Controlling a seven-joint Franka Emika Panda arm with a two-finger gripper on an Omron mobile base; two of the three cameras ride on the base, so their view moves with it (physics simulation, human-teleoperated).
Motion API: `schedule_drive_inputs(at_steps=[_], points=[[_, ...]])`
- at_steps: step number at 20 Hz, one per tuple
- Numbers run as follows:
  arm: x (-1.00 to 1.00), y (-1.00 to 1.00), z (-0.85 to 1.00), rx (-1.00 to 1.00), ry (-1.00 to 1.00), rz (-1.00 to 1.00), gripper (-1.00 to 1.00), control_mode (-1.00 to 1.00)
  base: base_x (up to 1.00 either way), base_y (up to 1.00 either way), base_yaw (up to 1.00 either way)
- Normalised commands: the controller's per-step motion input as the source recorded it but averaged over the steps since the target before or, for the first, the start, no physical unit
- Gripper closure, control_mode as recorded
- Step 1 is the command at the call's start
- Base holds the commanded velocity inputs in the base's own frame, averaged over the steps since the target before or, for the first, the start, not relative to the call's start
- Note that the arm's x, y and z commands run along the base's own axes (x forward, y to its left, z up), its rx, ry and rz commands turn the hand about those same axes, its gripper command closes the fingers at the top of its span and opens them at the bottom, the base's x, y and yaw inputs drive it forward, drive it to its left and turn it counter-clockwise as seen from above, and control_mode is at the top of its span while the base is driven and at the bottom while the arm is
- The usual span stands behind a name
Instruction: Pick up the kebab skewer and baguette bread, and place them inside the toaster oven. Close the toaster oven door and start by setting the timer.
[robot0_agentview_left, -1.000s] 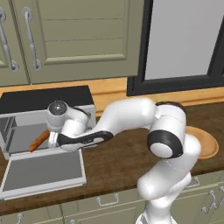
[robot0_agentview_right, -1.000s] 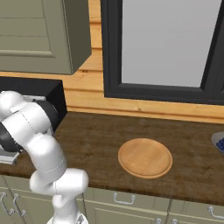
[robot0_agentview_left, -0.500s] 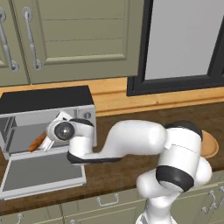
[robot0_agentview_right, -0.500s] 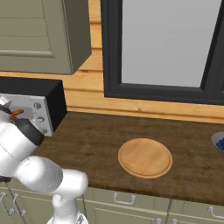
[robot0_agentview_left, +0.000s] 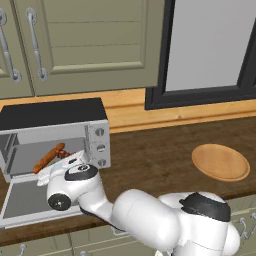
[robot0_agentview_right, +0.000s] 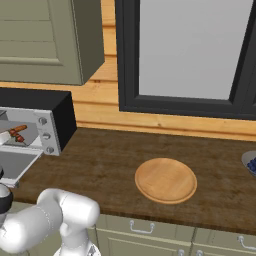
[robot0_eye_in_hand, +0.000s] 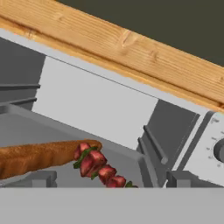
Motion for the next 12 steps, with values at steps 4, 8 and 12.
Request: schedule_drive_inputs(at_steps=[4, 8, 12], points=[[0.00, 0.00, 0.33, 0.26, 0.01, -0.25, -1.00, -1.00, 0.00, 0.00, 0.00], [0.00, -0.04, 0.20, 0.09, 0.11, -0.09, -1.00, -1.00, 0.00, 0.00, 0.00], [0.00, -0.06, 0.06, 0.10, 0.14, 0.00, -1.00, -1.00, 0.00, 0.00, 0.00]])
